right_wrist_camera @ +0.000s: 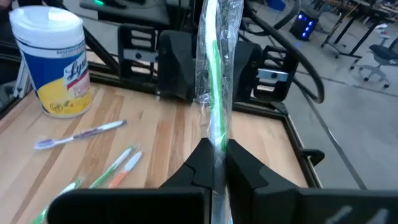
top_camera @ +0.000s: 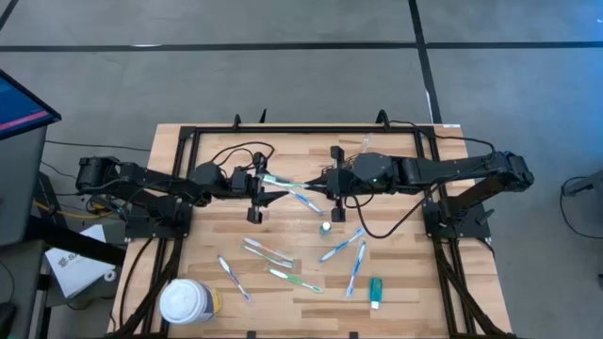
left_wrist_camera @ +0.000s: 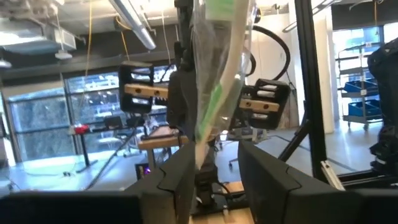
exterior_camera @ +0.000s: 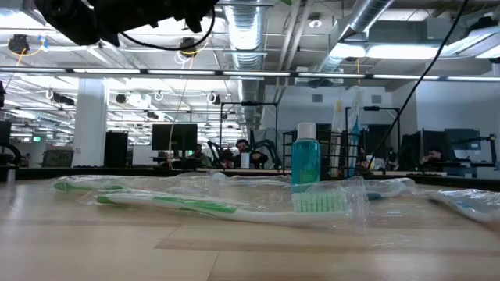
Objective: Pick & Place toothbrushing station
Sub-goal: Put the green toothbrush into the mesh organizer
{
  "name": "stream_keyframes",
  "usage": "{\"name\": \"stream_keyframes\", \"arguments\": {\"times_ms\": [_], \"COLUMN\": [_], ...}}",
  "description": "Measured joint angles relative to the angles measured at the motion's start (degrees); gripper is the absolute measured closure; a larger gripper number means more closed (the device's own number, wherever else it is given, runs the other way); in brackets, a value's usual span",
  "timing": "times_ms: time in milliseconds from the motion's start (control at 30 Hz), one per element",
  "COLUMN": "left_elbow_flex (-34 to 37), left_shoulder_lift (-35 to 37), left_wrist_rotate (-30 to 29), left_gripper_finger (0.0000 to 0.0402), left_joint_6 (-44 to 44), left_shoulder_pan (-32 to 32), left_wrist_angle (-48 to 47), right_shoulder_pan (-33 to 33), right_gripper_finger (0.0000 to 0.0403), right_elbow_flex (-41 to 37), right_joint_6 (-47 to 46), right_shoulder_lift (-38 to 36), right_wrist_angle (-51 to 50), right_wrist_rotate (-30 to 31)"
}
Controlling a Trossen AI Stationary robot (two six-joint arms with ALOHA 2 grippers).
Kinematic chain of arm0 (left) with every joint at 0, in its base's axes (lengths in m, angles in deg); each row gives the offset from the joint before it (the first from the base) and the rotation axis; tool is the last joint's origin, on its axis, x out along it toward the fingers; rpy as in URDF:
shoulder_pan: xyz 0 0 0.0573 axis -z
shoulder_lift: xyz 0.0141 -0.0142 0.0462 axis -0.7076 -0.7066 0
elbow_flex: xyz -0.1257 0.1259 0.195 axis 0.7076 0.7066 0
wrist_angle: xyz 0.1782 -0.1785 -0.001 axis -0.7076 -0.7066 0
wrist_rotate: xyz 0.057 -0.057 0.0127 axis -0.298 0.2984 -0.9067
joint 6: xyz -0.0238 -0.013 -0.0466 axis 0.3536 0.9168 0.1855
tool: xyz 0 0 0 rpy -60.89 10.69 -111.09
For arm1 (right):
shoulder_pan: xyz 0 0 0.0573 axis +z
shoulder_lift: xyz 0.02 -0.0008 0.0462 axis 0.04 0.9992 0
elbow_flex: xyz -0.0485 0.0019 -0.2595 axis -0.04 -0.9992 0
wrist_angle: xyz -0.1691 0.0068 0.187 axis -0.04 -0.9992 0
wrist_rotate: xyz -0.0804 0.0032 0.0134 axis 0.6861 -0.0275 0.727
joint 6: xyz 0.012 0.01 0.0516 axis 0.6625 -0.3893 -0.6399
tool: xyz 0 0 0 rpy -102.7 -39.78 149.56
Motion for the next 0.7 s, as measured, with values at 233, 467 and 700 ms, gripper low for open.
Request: {"name": "stream_keyframes", "arguments": {"times_ms": [233, 467, 700], "left_elbow_flex": [0.00, -0.02, -0.02], "left_shoulder_lift": [0.00, 0.00, 0.00], "left_wrist_rotate": [0.81, -1.12, -3.28], "left_gripper_finger": [0.0273, 0.0275, 0.0275], "left_joint_6": [-3.82, -4.93, -4.97], "left_shoulder_pan": [2.68, 2.67, 2.68], "left_wrist_angle": [2.43, 4.12, 5.47], "right_shoulder_pan": [-0.22, -0.22, -0.26], "right_gripper_finger": [0.0393, 0.0393, 0.0393], "right_elbow_flex": [0.00, -0.84, -3.08], "right_joint_6": [-0.01, 0.00, 0.00], "right_shoulder_lift": [0.42, 0.52, 0.50], "right_wrist_angle": [2.76, 5.75, 8.38], "right_wrist_rotate": [-2.85, -3.96, -4.15]}}
